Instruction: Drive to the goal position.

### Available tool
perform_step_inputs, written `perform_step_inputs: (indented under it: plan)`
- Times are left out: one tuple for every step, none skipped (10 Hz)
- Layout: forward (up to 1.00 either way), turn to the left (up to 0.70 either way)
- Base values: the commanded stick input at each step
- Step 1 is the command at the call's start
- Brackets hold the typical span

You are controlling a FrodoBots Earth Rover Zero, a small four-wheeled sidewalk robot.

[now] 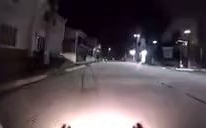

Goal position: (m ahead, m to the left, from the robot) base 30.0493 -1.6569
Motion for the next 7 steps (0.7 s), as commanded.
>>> perform_step_inputs:
  plan:
    - [0.85,0.00]
    - [0.85,0.00]
    - [0.85,0.00]
    - [0.85,0.00]
    - [0.85,0.00]
    - [0.85,0.00]
    - [0.85,0.00]
